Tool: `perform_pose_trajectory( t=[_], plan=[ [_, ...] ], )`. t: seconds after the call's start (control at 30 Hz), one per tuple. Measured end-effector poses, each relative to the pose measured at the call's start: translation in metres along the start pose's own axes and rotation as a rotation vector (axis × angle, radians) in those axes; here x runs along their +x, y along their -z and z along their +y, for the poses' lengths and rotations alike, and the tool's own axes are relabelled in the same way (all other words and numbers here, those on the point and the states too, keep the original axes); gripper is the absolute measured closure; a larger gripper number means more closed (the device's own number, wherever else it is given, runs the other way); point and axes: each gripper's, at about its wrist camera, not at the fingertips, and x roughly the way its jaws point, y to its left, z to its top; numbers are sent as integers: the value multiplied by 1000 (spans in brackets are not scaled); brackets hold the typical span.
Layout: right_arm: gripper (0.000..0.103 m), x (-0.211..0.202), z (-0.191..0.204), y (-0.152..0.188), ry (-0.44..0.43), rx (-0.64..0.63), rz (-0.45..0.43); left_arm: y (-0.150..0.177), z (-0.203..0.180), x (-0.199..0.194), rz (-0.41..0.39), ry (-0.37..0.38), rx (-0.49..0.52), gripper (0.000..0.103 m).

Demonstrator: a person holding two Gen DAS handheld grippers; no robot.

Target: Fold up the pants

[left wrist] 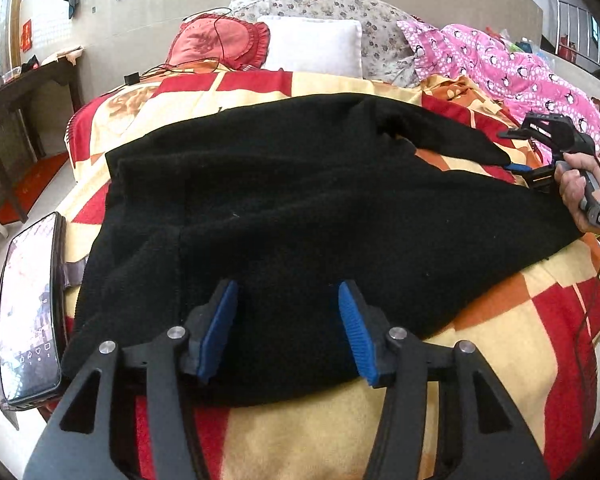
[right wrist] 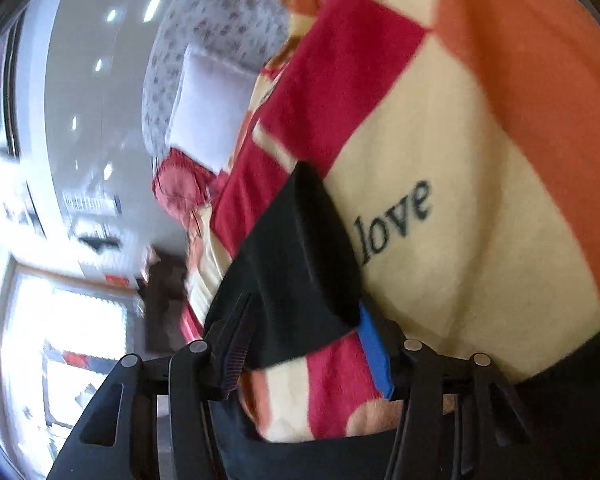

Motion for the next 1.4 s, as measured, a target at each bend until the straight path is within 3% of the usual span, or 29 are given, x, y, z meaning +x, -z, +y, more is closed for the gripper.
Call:
perform_pose_trajectory(
  t=[0.03, 0.07, 0.1, 0.27, 0.37, 0.5, 0.6, 0.83, 0.9, 0.97, 1.07, 1.13, 1.2, 1.3, 1.4],
  plan=[
    [56, 0, 3, 1, 21, -34, 4, -1, -2, 0, 0, -2, 2, 50],
    [69, 0, 4, 2, 38, -45, -6, -1, -3, 0, 0, -2, 3, 50],
    [100, 0, 5, 1, 55, -51, -12, 0, -3, -1, -1, -1, 3, 50],
    [100, -23, 30, 4, 148, -209, -101, 0, -3, -1, 0, 7, 3, 49],
    [100, -69, 46, -3, 202, -266, -190, 0, -3, -1, 0, 5, 5, 49],
    [100, -115, 48, -10, 329, -314, -245, -1, -5, 0, 0, 2, 8, 47],
    [100, -132, 28, -11, 376, -299, -243, -1, -5, 0, 1, 6, 9, 46],
    [100, -119, 16, -5, 384, -328, -233, -1, -8, 0, 4, -6, 22, 45],
    [97, -105, 2, -7, 456, -303, -169, 0, -8, 0, 5, -7, 23, 45],
    [99, -100, -14, -7, 611, -272, -155, 0, -8, 0, 5, -7, 26, 44],
    [94, -121, -19, -1, 612, -222, -249, 0, -8, 0, 5, -8, 27, 42],
    [89, -134, -10, 5, 645, -251, -316, 0, -9, 0, 7, -18, 32, 40],
    [89, -140, 7, 12, 619, -317, -350, 0, -9, 0, 9, -30, 32, 36],
    [89, -127, 36, 26, 462, -466, -262, -1, -8, 1, 16, -27, 24, 34],
    [88, -101, 34, 28, 505, -489, -183, -1, -8, 1, 24, -12, 28, 30]
  ],
)
